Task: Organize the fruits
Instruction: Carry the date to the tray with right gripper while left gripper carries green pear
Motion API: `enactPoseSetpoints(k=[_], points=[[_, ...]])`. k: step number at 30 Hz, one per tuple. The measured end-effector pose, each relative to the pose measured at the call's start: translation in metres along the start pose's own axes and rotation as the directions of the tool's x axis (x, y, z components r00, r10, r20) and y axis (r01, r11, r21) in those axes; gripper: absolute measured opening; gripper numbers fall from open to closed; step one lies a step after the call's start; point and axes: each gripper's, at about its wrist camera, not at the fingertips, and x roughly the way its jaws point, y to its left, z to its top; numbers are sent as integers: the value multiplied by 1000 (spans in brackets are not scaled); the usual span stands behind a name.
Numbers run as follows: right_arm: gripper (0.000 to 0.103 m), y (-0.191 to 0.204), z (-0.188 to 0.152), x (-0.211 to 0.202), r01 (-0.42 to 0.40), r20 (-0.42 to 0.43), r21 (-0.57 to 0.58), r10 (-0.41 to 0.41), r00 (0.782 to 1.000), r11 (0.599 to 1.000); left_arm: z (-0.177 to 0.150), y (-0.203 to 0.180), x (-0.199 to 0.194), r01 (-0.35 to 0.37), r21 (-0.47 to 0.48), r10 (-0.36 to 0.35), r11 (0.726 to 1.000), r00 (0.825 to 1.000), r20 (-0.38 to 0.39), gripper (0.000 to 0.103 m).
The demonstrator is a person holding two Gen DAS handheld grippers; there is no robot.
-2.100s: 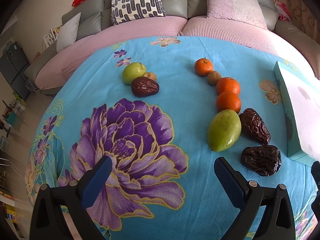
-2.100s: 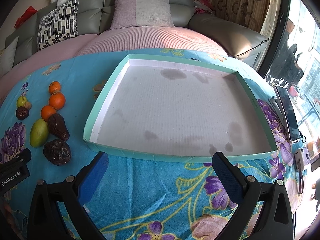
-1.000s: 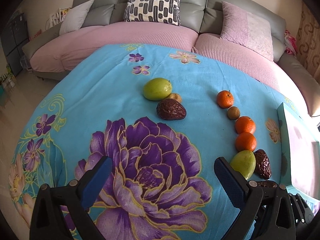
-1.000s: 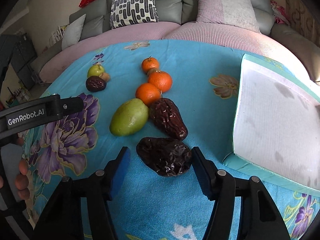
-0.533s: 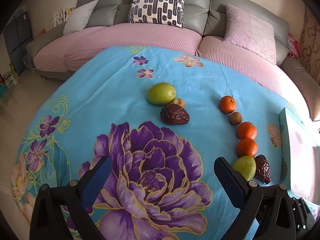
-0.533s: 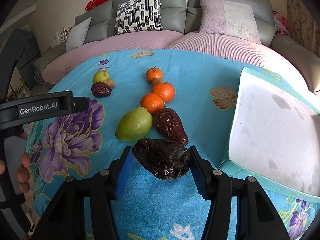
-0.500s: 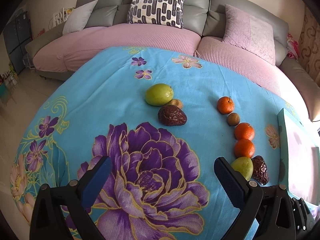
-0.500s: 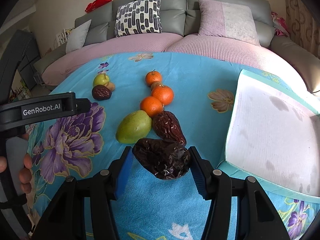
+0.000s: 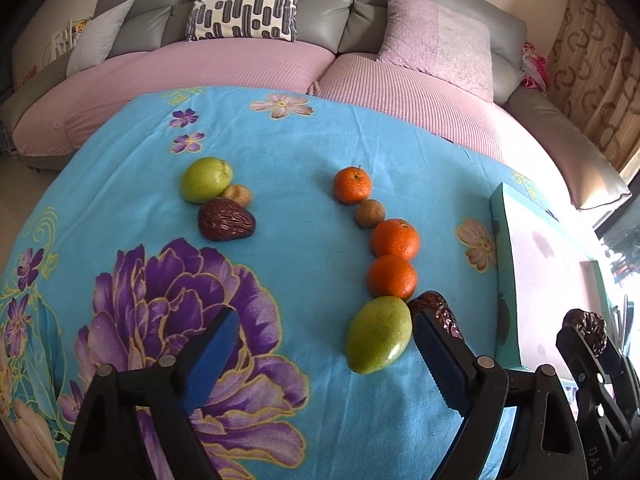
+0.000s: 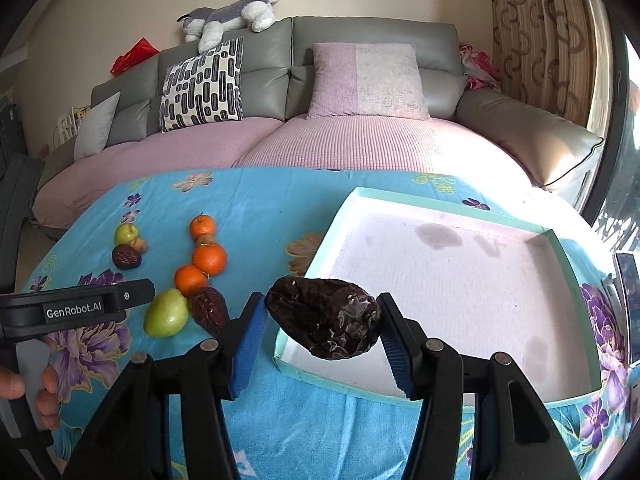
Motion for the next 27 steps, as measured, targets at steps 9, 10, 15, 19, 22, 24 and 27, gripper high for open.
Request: enactPoseSetpoints(k=[9, 10, 15, 19, 22, 24, 27], points=[[58, -7, -6, -2, -3, -10, 21, 3, 1000, 1000, -6, -24, 24, 29, 68, -24, 997, 997, -67, 63], [58, -7, -5, -2, -3, -10, 22, 3, 1000, 1000, -7, -24, 24, 32, 72, -27, 997, 997, -71, 56], [58, -7, -5, -3, -4, -4, 25, 4, 1000, 1000, -9, -26, 27, 50, 72, -44, 996, 996, -82, 45], [58, -9, -3, -3, -3, 2, 30, 3, 1000, 1000, -8, -24, 24, 62, 52, -58, 997, 995, -76, 45], [58, -9, -2, -4, 0, 5, 31, 0, 1000, 1000, -6, -22, 16, 54, 47, -51, 997, 997, -61, 45], [58, -10, 3, -5, 9, 6, 36, -9, 1000, 999, -3, -23, 8, 56, 49, -53, 997, 997, -50, 45], [58, -17, 12, -4, 38, -21, 65, -37, 999, 997, 4, -27, -3, 56, 63, -53, 996, 998, -35, 45]])
